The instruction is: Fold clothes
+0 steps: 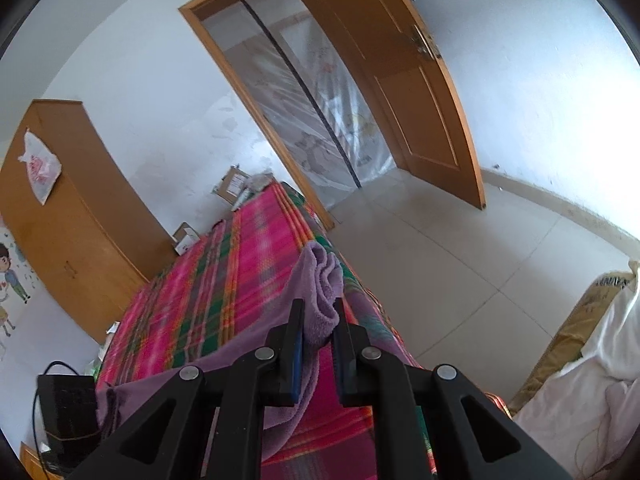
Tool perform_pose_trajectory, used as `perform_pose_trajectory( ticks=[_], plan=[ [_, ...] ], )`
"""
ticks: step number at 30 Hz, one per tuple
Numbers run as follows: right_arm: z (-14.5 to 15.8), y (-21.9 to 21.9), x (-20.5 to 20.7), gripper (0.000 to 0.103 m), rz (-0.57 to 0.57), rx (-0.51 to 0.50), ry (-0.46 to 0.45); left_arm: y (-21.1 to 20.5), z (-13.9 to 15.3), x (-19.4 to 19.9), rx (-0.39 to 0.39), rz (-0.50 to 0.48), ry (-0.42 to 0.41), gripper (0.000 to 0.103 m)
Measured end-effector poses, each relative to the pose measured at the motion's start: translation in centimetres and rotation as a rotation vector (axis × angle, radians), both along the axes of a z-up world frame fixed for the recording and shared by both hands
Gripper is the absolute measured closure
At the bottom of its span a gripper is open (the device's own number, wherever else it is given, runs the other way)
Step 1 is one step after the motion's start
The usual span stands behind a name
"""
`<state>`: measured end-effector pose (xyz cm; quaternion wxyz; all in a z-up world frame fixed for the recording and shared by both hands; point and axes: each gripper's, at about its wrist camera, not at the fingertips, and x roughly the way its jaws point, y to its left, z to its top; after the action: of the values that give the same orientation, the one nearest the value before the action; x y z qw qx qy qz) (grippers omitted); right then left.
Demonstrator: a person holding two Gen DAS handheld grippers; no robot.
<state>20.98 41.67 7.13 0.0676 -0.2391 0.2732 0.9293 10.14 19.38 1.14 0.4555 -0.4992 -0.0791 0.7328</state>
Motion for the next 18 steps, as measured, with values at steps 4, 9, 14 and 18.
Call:
perform_pose_trajectory(
  ticks=[4,9,14,18],
  plan=[
    [1.5,-1.4,0.2,0.091,0.029,0.026,0.03,0.3,-0.3,0.0,0.018,-0.008,-0.008,0.065],
    [3.4,-4.1,0.1,0.091,0.091,0.052,0.076,0.0,-0.5,-0.1,0.038,0.0,-0.032,0.065],
    [4.8,-7.0,0.0,0.091,0.159,0.087,0.109,-0.6,-0.4,0.0,0.042,0.004,-0.042,0.065],
    [5.3,-9.8,-0.6,0.091,0.21,0.127,0.109,-2.4,0.5,-0.2,0.095,0.029,-0.05,0.065]
  ],
)
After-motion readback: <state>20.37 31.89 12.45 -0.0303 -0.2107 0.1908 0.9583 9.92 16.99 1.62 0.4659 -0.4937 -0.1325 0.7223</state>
